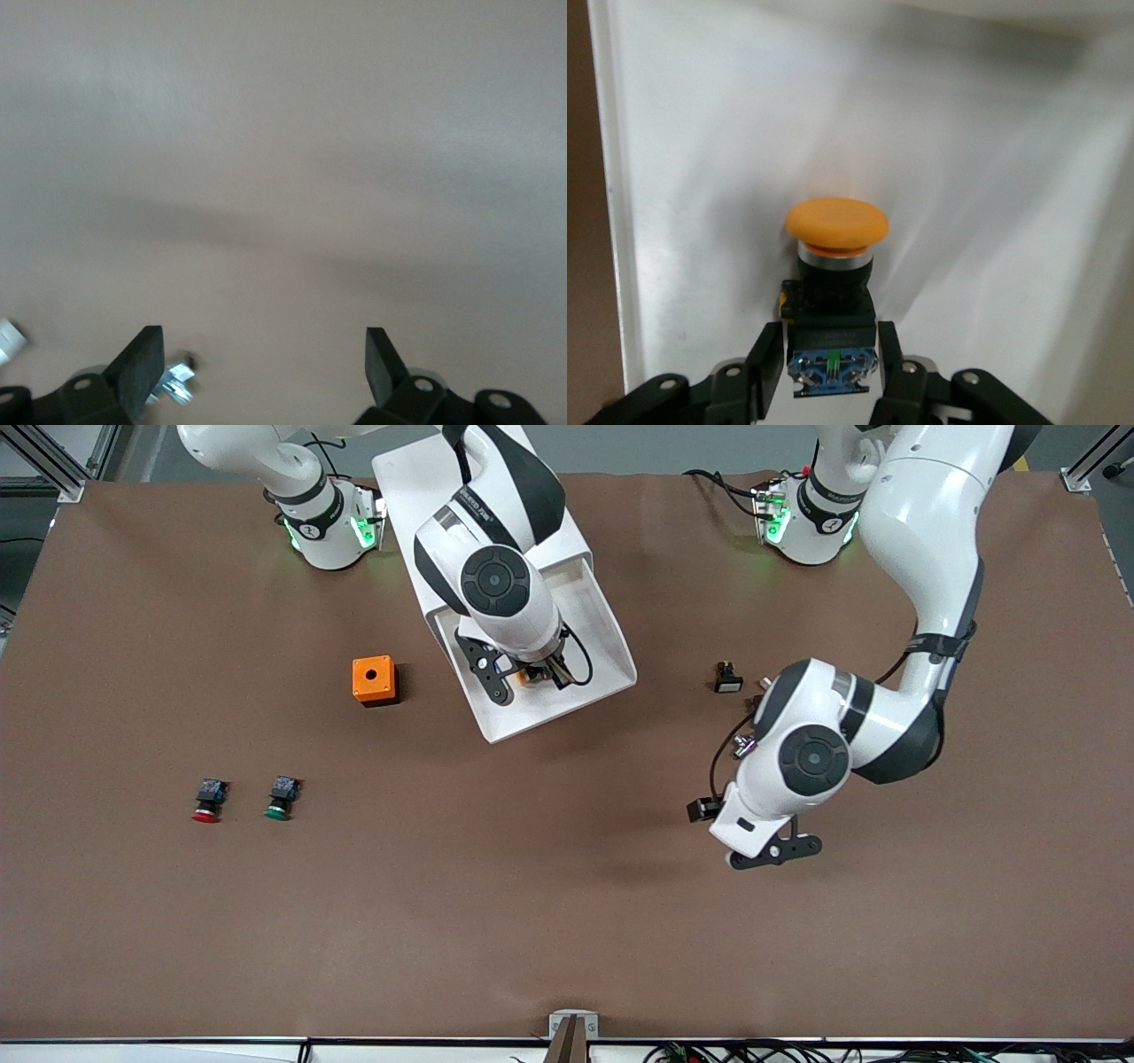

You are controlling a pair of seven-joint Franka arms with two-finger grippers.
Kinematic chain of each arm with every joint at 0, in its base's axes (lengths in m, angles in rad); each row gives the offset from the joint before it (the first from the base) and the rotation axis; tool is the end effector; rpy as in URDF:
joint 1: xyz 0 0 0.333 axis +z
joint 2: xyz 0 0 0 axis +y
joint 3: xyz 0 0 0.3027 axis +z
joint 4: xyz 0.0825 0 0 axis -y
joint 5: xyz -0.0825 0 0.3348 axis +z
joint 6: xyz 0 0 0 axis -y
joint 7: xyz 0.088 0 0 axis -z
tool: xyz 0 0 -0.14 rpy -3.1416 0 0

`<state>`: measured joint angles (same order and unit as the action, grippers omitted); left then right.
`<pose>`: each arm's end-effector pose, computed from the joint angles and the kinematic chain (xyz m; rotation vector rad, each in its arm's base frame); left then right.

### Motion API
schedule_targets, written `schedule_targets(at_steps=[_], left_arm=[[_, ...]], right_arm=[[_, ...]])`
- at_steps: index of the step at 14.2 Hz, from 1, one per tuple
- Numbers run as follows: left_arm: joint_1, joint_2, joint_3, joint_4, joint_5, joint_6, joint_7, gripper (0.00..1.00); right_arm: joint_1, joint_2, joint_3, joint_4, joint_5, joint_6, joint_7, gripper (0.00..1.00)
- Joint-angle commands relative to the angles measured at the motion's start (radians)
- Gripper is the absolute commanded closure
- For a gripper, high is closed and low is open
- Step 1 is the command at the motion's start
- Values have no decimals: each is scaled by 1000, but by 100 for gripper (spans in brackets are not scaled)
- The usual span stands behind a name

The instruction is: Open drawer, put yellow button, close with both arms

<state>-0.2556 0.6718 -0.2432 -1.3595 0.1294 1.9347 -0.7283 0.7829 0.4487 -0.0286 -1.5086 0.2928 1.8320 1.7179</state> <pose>0.6028 -0.2796 0.3046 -3.1023 -0.3487 0.1284 0.4268 0.4488 0.3744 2.6600 -1.5503 -0.4514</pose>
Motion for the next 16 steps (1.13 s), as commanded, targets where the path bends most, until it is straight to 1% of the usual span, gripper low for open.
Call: schedule_targets(at_steps=[1, 3, 4, 7, 8, 10, 13, 14, 16], left_arm=[[-42, -20, 4, -10, 16, -13, -141, 0], [-65, -18, 2, -10, 10, -13, -216, 0], [-85, -18, -1, -10, 10, -13, -267, 0], [-160, -18, -4, -10, 12, -13, -365, 0], [-184, -18, -4, -9, 10, -13, -381, 0], [-232, -18, -5, -9, 10, -13, -398, 0], [-277, -17, -33, -7, 9, -13, -393, 0], [-278, -15, -44, -7, 7, -13, -390, 0], [-278, -11, -70, -7, -22, -13, -385, 0]], right_arm=[[10, -2, -10, 16, 8, -10, 19, 0], [6, -27, -11, 36, 9, -23, 14, 0], [-2, -47, -14, 57, 9, -64, 12, 0], [-46, -61, -22, 191, 9, -271, 17, 0], [-71, -82, -22, 223, 8, -336, 9, 0], [-140, -129, -20, 243, 9, -423, -12, 0], [-253, -255, -21, 237, 5, -566, -212, 0], [-298, -292, -17, 226, -26, -614, -315, 0], [-351, -352, -20, 217, -116, -689, -558, 0]])
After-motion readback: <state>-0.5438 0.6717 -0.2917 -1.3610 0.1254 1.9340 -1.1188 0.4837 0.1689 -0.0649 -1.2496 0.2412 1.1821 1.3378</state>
